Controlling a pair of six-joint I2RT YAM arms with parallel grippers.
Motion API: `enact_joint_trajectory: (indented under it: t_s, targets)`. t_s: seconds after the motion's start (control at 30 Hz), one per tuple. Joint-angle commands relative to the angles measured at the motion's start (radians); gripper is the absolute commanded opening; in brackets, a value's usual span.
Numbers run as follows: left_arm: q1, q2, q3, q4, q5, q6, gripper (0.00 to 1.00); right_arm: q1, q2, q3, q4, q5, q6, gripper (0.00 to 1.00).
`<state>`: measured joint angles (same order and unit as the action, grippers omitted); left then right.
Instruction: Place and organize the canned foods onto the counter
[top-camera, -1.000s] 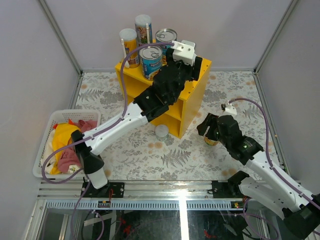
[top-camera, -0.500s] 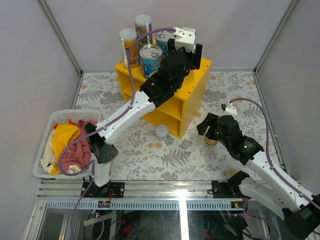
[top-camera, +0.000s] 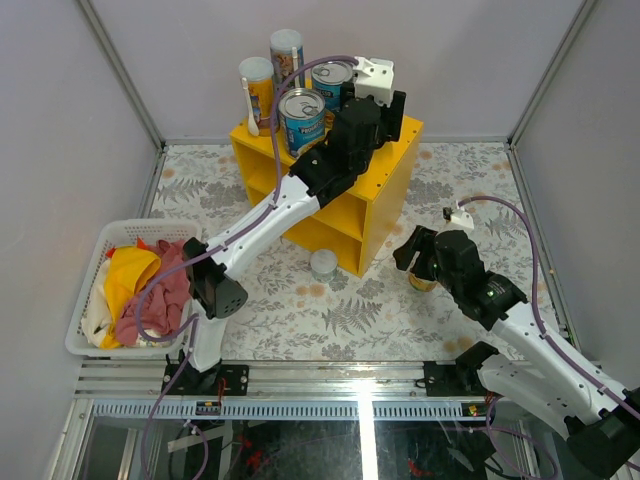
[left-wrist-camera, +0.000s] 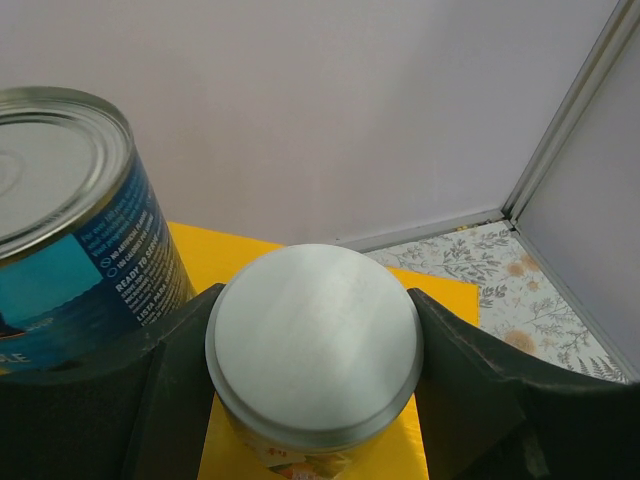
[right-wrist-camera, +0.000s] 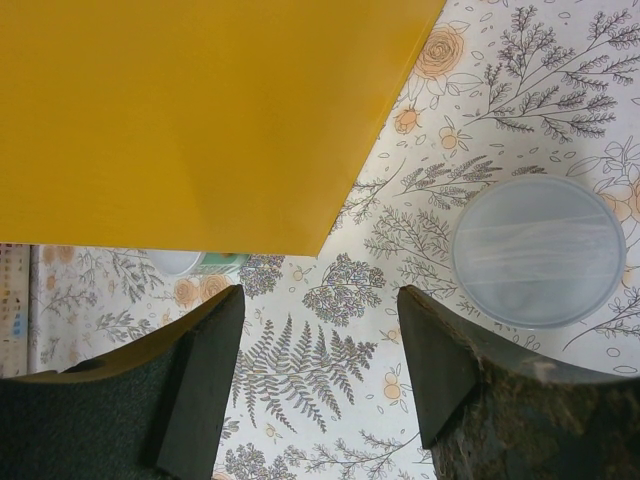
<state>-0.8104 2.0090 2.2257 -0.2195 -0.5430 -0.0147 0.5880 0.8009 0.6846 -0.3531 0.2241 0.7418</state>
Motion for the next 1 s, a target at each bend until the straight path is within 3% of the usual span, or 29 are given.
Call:
enact_joint_trajectory:
  t_s: [0.0,0.8,0.83,0.9,0.97]
  targets:
    - [0.013,-0.002,0.062,0.065,-0.024,-0.004,0.0,-0.01,-0.007,0.0,0.043,0.011,0.0,0.7]
    - [0.048,0.024,0.021,0.1,-0.027,-0.05,0.0,-0.022,-0.028,-0.009,0.014,0.004,-0.014,0.7]
    - [0.048,0.023,0.017,0.102,-0.025,-0.051,0.04,-0.022,-0.03,-0.011,0.013,0.004,-0.013,0.7]
    - [0.048,0.021,0.008,0.108,-0.017,-0.052,0.26,-0.022,-0.034,-0.013,0.011,0.003,-0.01,0.7]
    - [0.048,0.016,0.001,0.111,-0.008,-0.055,0.32,-0.022,-0.038,-0.016,0.008,0.004,-0.009,0.7]
